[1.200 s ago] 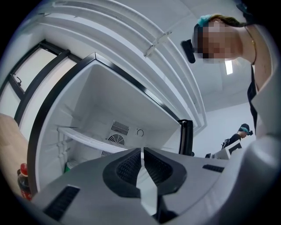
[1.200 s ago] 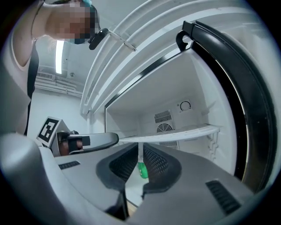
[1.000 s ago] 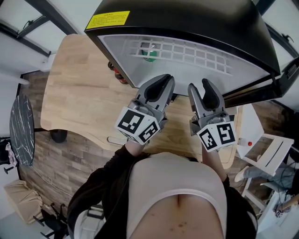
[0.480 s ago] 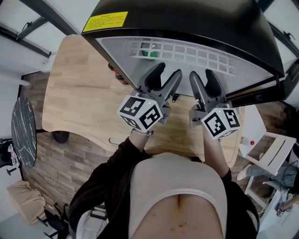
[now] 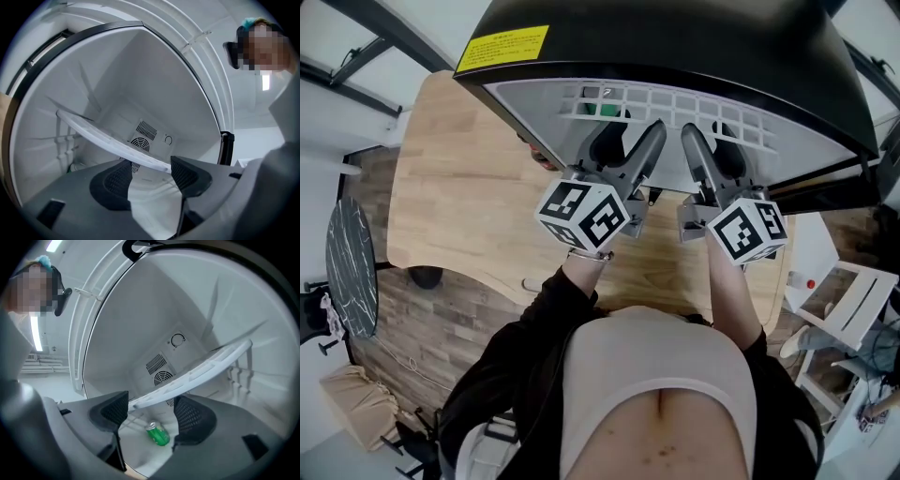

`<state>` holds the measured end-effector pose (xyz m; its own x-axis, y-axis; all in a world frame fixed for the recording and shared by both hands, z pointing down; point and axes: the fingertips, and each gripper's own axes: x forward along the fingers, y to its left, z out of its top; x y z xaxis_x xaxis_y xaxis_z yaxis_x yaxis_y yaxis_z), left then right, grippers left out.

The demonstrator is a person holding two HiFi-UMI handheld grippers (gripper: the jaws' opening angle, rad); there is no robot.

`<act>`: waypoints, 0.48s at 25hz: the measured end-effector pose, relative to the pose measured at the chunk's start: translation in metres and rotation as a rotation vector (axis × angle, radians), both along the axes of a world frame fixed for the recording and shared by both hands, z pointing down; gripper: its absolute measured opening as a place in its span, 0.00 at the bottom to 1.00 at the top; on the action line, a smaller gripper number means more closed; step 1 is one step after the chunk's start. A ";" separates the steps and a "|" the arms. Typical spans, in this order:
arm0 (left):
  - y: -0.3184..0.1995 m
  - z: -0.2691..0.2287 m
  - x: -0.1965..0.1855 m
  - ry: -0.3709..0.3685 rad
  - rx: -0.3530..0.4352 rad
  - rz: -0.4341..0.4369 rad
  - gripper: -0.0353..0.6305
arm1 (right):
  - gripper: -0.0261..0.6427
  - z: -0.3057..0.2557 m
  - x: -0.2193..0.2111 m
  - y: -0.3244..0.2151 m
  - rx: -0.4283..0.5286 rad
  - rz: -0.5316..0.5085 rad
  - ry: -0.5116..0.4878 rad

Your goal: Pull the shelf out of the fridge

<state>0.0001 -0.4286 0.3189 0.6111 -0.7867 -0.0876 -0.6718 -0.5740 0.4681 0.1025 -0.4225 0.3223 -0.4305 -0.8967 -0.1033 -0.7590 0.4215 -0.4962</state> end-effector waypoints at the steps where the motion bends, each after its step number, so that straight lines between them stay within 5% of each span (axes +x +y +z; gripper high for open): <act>1: -0.002 0.000 0.000 0.003 0.000 -0.001 0.42 | 0.49 -0.001 0.000 -0.002 0.003 0.003 -0.008; 12: -0.023 -0.003 0.002 0.045 -0.023 -0.007 0.45 | 0.50 -0.002 0.001 -0.024 -0.026 0.044 -0.104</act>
<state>0.0025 -0.4513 0.3161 0.6017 -0.7928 -0.0969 -0.6533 -0.5583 0.5114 0.1036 -0.4461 0.3202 -0.3791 -0.9173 -0.1219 -0.7205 0.3753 -0.5832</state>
